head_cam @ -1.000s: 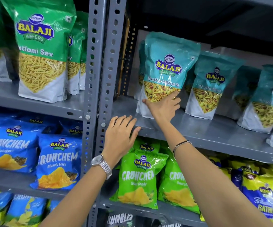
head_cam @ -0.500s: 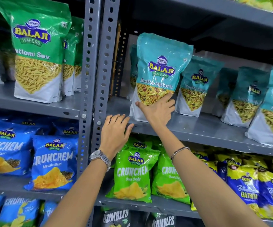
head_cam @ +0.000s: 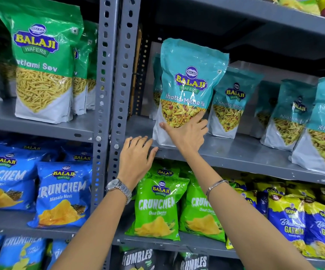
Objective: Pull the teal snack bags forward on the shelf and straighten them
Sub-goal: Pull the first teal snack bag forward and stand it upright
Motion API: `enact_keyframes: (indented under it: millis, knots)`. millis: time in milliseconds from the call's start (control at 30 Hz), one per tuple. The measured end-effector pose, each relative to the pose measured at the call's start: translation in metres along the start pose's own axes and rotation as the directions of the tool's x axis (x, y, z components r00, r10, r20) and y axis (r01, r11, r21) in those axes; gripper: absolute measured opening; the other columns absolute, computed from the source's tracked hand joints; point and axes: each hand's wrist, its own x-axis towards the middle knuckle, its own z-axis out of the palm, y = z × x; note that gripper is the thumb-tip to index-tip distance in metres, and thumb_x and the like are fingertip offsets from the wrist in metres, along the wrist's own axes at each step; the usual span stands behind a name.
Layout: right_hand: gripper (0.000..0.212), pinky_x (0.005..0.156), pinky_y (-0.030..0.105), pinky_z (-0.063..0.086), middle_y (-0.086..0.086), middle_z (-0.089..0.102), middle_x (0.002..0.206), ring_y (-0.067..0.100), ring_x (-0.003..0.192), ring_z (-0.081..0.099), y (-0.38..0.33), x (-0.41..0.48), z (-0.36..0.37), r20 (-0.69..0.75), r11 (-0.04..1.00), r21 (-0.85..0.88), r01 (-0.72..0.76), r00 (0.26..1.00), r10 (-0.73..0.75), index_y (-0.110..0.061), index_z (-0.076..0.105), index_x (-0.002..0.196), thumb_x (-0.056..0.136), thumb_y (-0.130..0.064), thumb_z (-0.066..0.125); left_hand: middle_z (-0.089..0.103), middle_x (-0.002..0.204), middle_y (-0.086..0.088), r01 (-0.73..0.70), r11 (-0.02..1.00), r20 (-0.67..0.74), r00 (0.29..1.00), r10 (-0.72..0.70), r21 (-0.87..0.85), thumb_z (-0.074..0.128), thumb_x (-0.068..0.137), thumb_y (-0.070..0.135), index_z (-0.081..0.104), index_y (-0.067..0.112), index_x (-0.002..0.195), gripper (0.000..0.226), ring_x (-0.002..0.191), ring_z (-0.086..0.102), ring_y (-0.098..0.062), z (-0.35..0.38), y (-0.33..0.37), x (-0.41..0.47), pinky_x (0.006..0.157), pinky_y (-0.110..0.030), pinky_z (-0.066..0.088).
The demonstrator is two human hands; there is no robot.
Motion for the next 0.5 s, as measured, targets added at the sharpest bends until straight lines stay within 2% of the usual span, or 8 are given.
enact_keyframes:
  millis: [333, 500]
  knots:
    - [0.132, 0.079, 0.045, 0.047, 0.015, 0.042, 0.125, 0.035, 0.112, 0.043, -0.0011, -0.0040, -0.0007, -0.025, 1.000, 0.002, -0.004, 1.000, 0.004, -0.005, 0.016, 0.145, 0.049, -0.076, 0.072, 0.068, 0.113, -0.015, -0.001, 1.000, 0.001, 1.000, 0.001, -0.010, 0.058, 0.091, 0.027, 0.064, 0.005, 0.111, 0.030, 0.107, 0.060, -0.030, 0.0009, -0.0011, -0.0002, 0.096, -0.046, 0.040]
    - [0.130, 0.087, 0.047, 0.045, 0.017, 0.037, 0.130, 0.038, 0.119, 0.039, 0.0018, 0.0004, -0.0065, 0.047, 1.000, 0.029, -0.005, 0.999, 0.004, -0.006, 0.014, 0.145, 0.051, -0.072, 0.075, 0.068, 0.114, -0.016, -0.009, 1.000, 0.006, 1.000, 0.009, -0.004, 0.057, 0.091, 0.027, 0.064, 0.005, 0.111, 0.031, 0.107, 0.060, -0.031, 0.0004, -0.0016, -0.0007, 0.096, -0.046, 0.040]
